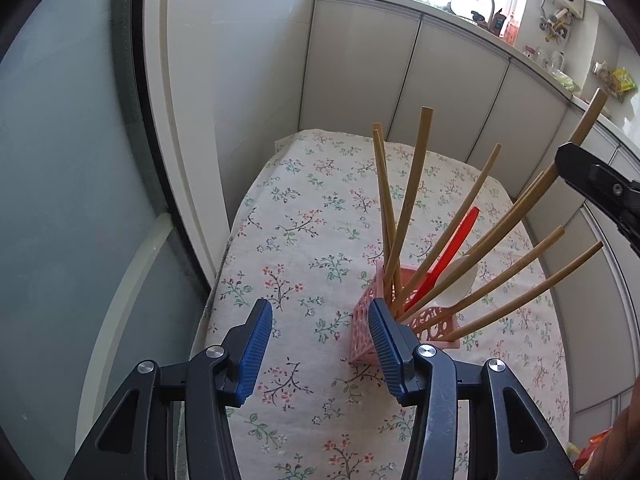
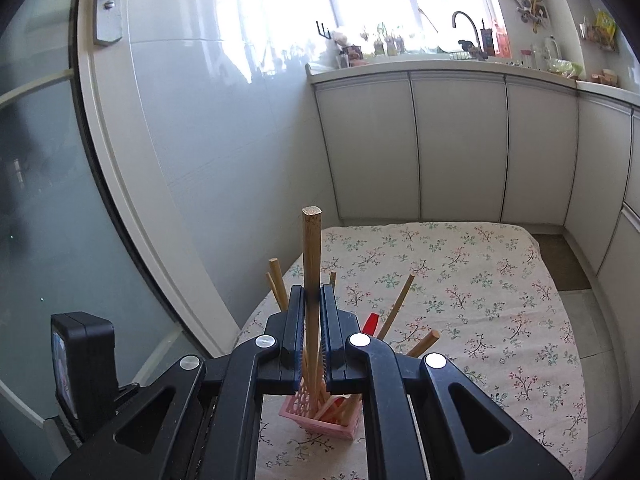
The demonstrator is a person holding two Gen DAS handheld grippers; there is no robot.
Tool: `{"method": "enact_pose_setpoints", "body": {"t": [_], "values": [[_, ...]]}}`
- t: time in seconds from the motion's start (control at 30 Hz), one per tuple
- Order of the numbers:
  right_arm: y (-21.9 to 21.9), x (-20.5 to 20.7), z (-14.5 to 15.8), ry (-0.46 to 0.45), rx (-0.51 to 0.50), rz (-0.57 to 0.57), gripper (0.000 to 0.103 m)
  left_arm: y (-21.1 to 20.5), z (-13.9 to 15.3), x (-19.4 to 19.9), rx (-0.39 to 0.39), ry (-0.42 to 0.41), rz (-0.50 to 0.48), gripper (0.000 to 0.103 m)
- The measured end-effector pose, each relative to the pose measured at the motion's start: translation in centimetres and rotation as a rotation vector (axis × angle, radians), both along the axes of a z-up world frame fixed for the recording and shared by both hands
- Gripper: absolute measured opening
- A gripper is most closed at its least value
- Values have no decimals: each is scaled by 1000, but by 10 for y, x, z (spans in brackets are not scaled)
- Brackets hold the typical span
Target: Organize utensils
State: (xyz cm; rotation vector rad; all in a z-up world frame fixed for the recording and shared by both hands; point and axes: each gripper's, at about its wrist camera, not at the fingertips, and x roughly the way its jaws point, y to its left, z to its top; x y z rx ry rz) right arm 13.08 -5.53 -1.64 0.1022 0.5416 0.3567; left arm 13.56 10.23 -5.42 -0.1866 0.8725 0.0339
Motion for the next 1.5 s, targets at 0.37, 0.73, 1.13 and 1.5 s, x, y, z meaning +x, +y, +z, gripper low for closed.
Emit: {"method": "enact_pose_setpoints", "body": {"t": [0.37,0.73,1.13,1.5], "values": [[-30,-6,15,15,84,8,30,-8,6,-4,8,-15,-17,69],[-104,-86,50,78,1,-162,81,-37,64,-63,61,-84,18,93],[-144,-220,73,72,-169,-276,103,-84,114,-185,143,-208,-15,103],[-138,-239,71,81,-199,-274,103,-90,123,-223,175,-251,19,103]]}}
